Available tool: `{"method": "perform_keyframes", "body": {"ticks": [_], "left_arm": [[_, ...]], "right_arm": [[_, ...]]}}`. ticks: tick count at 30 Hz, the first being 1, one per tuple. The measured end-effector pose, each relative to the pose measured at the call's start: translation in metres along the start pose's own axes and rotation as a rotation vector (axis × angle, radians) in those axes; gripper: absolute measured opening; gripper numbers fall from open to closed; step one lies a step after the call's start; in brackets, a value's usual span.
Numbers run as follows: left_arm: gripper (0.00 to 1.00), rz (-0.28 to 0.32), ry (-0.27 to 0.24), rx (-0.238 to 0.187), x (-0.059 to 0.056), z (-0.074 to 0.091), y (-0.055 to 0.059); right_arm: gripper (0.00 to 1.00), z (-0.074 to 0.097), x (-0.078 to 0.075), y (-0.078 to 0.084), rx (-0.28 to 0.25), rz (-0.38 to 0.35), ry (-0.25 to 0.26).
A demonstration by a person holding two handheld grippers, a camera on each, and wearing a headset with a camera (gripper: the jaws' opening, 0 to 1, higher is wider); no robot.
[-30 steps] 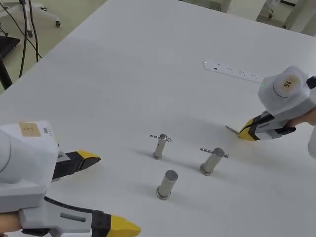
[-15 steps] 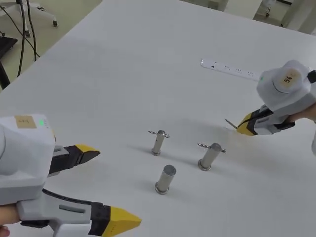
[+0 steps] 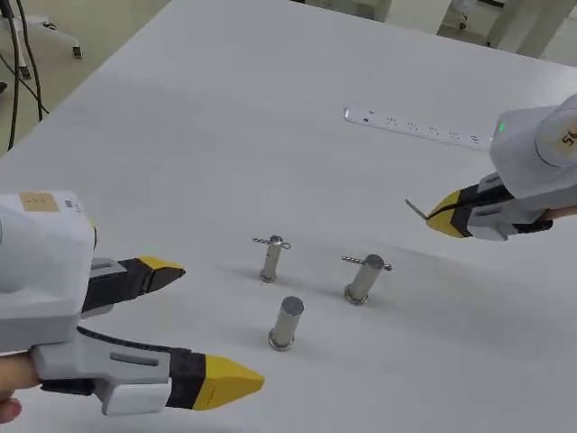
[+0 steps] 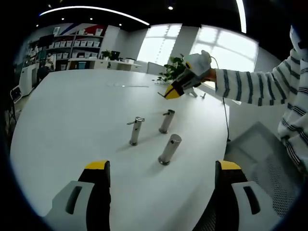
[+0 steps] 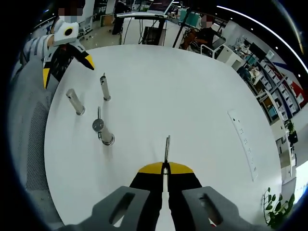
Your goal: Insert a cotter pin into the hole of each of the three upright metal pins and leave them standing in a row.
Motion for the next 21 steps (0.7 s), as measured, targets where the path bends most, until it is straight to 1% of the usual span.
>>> {"method": "perform_keyframes", "body": {"ticks": [3, 6, 8, 10, 11, 15, 21], "left_arm": [[0.86, 0.006, 0.014, -0.007, -0.004, -0.002, -0.003], [0.84, 0.020, 0.031, -0.020, -0.008, -0.005, -0.009], [0.83, 0.029, 0.036, -0.030, -0.008, -0.006, -0.013], [0.82, 0.049, 0.042, -0.043, -0.009, -0.006, -0.017], [0.82, 0.065, 0.053, -0.054, -0.010, -0.007, -0.020], [0.79, 0.093, 0.081, -0.090, -0.012, -0.009, -0.030], [0.74, 0.120, 0.107, -0.114, -0.014, -0.013, -0.044]], "right_arm": [[0.00, 0.007, 0.010, -0.008, -0.038, 0.006, 0.006], [0.00, 0.013, 0.024, -0.018, -0.059, 0.064, 0.001], [0.00, 0.016, 0.030, -0.023, -0.073, 0.082, 0.002], [0.00, 0.019, 0.037, -0.028, -0.090, 0.085, -0.003], [0.00, 0.021, 0.042, -0.031, -0.100, 0.091, -0.006], [0.00, 0.024, 0.053, -0.040, -0.127, 0.111, -0.003], [0.00, 0.029, 0.069, -0.056, -0.170, 0.156, 0.011]]}}
Point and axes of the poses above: the centre of the closed fingertips' face, and the gripper's own axes: z roughly backward along the fingers, x roughly to its left, y roughly out of its underside, the point moved 4 cm from there along z, roughly backward along the fingers
